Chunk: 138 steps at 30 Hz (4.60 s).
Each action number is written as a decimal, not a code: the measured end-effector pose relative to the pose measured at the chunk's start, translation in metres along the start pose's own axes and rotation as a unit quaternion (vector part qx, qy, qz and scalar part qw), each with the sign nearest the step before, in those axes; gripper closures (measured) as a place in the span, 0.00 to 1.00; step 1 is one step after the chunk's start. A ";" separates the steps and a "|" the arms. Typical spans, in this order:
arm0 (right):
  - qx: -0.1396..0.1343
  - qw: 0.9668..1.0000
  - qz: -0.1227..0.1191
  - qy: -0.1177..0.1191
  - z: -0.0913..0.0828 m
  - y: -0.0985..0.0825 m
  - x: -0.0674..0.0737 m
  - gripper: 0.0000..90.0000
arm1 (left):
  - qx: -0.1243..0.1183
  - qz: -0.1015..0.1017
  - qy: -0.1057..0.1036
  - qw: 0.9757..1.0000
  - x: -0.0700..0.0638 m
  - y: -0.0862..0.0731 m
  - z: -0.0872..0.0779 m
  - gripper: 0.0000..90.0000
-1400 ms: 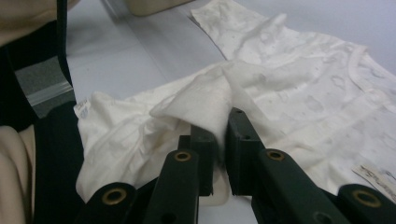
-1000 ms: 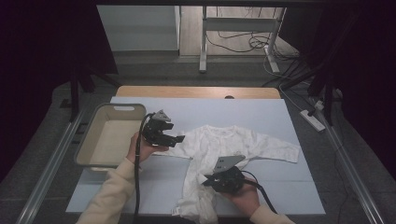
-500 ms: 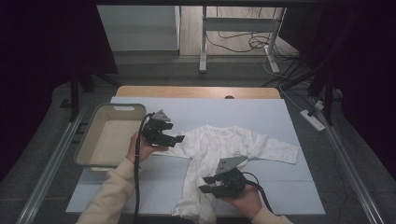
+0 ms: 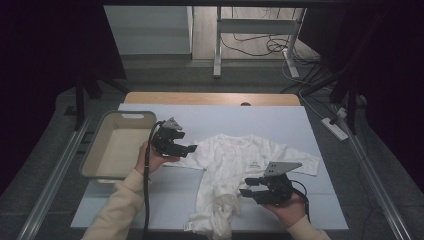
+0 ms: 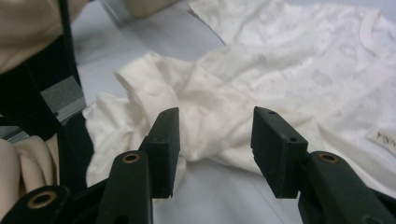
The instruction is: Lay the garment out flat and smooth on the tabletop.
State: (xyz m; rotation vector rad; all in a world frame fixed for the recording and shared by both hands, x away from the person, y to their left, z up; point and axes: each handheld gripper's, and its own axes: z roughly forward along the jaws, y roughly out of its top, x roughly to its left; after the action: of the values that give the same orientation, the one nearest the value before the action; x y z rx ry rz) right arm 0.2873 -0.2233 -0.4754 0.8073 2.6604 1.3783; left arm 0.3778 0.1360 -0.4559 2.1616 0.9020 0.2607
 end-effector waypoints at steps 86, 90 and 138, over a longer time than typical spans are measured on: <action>0.039 0.995 -0.053 -0.076 -0.034 -0.051 0.026 0.59 | 0.011 0.003 0.004 1.000 0.000 -0.001 0.005 0.30; 0.063 0.994 -0.070 -0.049 -0.012 -0.042 0.028 0.58 | 0.013 0.005 0.003 1.000 -0.002 -0.001 0.006 0.30; 0.078 0.995 -0.054 -0.007 -0.019 -0.056 0.051 0.62 | 0.013 0.003 0.004 1.000 -0.001 -0.002 0.006 0.30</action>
State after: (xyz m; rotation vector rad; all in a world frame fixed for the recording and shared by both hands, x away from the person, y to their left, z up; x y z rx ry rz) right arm 0.2145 -0.2402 -0.4968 0.6699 2.7830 1.1490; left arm 0.3788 0.1330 -0.4614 2.1900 0.9081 0.2619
